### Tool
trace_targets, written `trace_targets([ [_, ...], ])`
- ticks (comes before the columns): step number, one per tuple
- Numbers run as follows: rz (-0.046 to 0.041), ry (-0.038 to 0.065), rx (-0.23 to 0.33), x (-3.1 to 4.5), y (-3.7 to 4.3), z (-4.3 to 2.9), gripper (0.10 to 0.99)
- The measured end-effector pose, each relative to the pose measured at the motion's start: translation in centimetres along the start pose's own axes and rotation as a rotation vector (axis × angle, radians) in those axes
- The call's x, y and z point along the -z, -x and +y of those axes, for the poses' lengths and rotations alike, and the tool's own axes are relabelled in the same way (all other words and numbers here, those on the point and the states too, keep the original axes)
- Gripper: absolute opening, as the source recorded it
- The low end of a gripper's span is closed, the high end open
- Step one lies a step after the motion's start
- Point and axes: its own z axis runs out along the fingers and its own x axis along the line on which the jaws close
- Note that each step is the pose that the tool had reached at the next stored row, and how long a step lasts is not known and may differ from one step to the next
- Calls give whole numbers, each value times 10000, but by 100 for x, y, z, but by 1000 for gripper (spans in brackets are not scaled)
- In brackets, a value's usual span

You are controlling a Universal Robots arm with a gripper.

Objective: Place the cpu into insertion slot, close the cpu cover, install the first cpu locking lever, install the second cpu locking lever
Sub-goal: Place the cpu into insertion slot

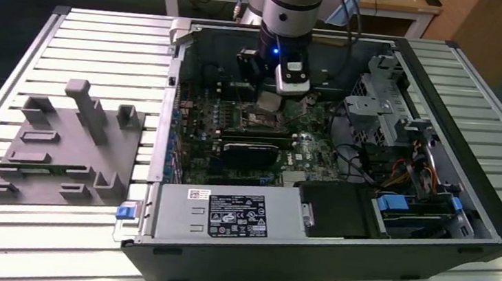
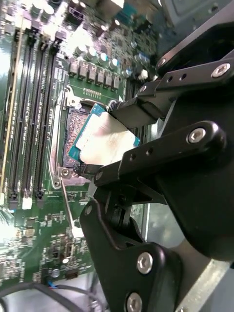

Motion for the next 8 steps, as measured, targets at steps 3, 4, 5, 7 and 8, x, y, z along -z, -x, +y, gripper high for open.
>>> trace_targets([
  [3, -42, 9, -531, -4, 0, 0, 541],
  [4, -58, 12, -728, -5, 0, -1, 541],
  [5, -72, 16, -906, -6, 0, -1, 541],
  [7, -100, 23, -1262, -8, 0, -1, 541],
  [8, -114, 27, -1439, -10, 0, -1, 541],
])
